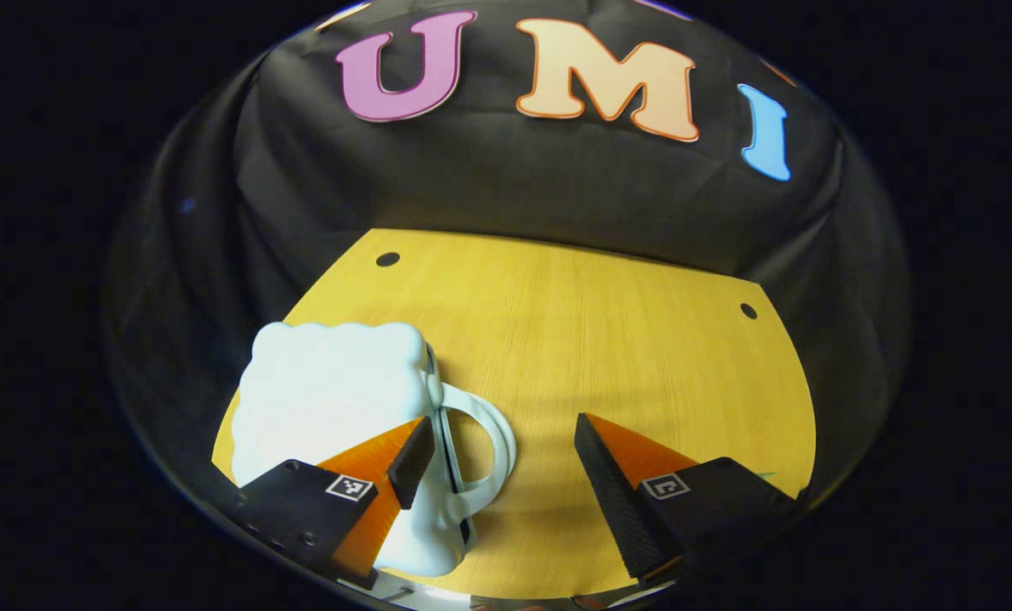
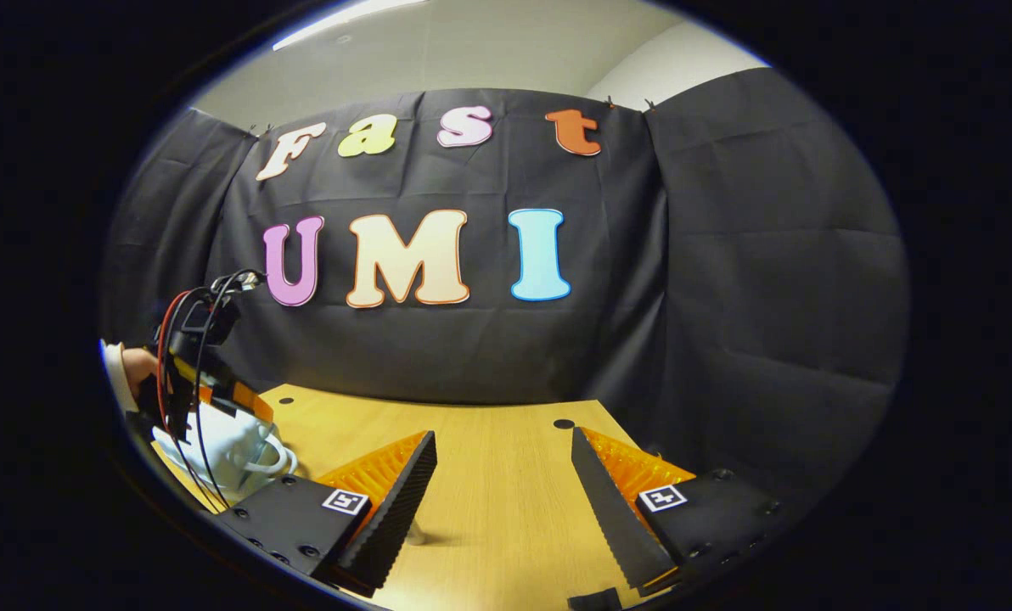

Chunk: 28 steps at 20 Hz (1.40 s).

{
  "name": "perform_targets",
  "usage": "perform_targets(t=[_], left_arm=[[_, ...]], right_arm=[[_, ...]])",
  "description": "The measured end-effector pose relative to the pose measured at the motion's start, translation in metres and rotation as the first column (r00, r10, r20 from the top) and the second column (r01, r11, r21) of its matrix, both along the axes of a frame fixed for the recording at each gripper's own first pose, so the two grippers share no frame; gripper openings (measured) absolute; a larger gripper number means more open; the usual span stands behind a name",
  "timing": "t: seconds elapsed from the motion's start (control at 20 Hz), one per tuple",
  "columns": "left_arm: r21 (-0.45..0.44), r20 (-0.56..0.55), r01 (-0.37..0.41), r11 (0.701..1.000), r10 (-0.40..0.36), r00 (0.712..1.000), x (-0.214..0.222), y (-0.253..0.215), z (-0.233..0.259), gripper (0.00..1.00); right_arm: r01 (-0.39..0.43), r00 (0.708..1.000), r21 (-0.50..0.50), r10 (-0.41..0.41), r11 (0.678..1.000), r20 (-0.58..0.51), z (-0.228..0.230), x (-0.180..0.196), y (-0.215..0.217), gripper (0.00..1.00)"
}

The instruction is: First open the suitcase, pack the skin care products into it, and then close the suitcase.

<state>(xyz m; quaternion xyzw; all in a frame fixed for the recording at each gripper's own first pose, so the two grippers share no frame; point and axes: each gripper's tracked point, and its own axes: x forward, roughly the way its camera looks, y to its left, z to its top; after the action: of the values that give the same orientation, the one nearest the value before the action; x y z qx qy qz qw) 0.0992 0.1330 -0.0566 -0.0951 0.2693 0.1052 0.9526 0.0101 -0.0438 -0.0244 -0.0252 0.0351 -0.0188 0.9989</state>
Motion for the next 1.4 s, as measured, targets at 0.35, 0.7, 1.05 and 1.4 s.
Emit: perform_targets(t=[0.35, 0.7, 1.05, 1.4], left_arm=[[-0.089, -0.278, -0.015, 0.996, -0.010, 0.961, 0.016, 0.000, -0.053, 0.94], [-0.097, -0.412, -0.063, 0.993, 0.017, 0.911, 0.025, 0.005, -0.080, 0.75], [-0.123, -0.490, -0.115, 0.986, 0.040, 0.871, 0.033, 0.014, -0.105, 0.49], [-0.157, -0.519, -0.113, 0.981, 0.016, 0.855, 0.046, 0.007, -0.120, 0.34]], right_arm=[[0.024, 0.999, -0.009, -0.025, 1.000, -0.036, -0.009, -0.005, -0.016, 0.99], [0.061, 0.996, -0.028, -0.063, 0.998, -0.065, -0.017, -0.013, -0.038, 1.00], [0.078, 0.994, -0.034, -0.080, 0.996, -0.077, -0.021, -0.013, -0.052, 0.99], [0.077, 0.991, -0.062, -0.083, 0.995, -0.101, -0.026, -0.012, -0.056, 0.99]])
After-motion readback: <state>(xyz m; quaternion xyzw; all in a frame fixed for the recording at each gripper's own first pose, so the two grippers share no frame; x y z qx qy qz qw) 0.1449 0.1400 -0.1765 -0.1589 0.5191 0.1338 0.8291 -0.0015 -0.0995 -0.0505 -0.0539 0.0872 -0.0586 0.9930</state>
